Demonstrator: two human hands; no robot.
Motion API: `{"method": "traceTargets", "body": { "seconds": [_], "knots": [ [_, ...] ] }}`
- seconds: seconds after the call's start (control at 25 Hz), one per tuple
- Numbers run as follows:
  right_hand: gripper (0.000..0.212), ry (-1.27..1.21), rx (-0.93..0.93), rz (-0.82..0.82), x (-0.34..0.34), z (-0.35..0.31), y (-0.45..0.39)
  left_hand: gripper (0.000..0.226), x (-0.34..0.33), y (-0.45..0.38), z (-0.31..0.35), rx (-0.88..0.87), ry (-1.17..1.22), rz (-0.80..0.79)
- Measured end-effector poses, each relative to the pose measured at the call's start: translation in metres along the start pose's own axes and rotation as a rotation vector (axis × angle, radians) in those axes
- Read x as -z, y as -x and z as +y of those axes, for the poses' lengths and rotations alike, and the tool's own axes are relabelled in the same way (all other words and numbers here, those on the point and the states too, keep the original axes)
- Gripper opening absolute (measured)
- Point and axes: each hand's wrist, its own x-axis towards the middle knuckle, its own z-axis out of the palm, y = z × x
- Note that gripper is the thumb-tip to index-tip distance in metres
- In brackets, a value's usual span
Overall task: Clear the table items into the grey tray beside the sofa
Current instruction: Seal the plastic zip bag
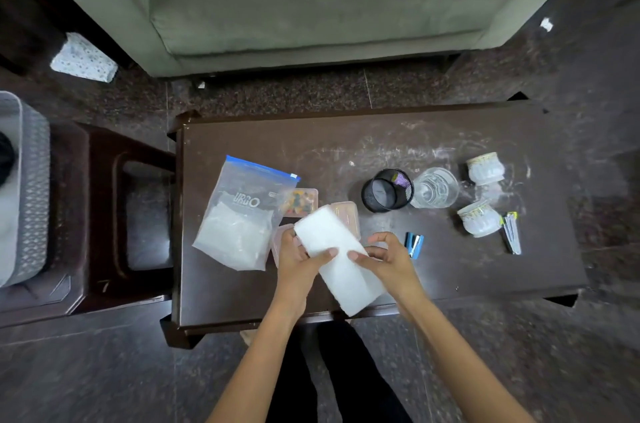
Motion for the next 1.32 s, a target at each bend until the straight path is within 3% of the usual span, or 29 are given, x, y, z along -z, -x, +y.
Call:
{"method": "traceTargets", "body": {
  "seconds": [0.08,0.16,0.24,0.36,0.44,0.64,0.84,0.92,1.04,1.16,1.32],
  "knots": [
    [0.034,-0.049,-0.132,0.097,0.006,-0.002,-0.002,0.049,-0.004,0.001,-0.001,0.012,0.076,0.053],
    [0.029,-0.133,-0.292,0.025,0.01,-0.001,-0.002,0.046,-0.008,0.003,-0.001,0.019,0.112,0.074],
    [0.017,-0.214,-0.335,-0.058,0.008,0.002,0.0,0.045,-0.008,0.004,0.003,0.039,0.102,0.076],
    [0.01,-0.216,-0.252,-0.034,0.008,0.0,-0.003,0.041,0.006,-0.005,0.018,0.119,0.021,0.072],
    [0.012,-0.204,-0.22,-0.033,0.013,-0.004,-0.008,0.038,0.018,-0.016,0.028,0.19,-0.101,-0.022],
    [0.043,-0.203,-0.149,-0.203,0.033,-0.005,-0.015,0.03,0.014,-0.03,0.04,0.158,-0.276,-0.19],
    [0.029,-0.133,-0.042,-0.292,0.065,-0.023,-0.017,0.015,-0.01,-0.041,0.047,0.214,-0.259,-0.314],
    [0.027,-0.193,0.036,-0.185,0.079,-0.037,-0.017,0.02,-0.032,-0.046,0.049,0.198,-0.2,-0.232],
    [0.016,-0.194,0.206,0.132,0.097,-0.059,-0.018,0.016,-0.059,-0.053,0.052,0.129,-0.18,-0.086],
    [0.022,0.182,0.278,0.372,0.096,-0.07,-0.033,0.011,-0.078,-0.054,0.047,0.102,-0.208,-0.099],
    [0.035,0.594,0.313,0.389,0.069,-0.075,-0.07,0.013,-0.089,-0.049,0.036,0.103,-0.225,-0.08]
  ]
}}
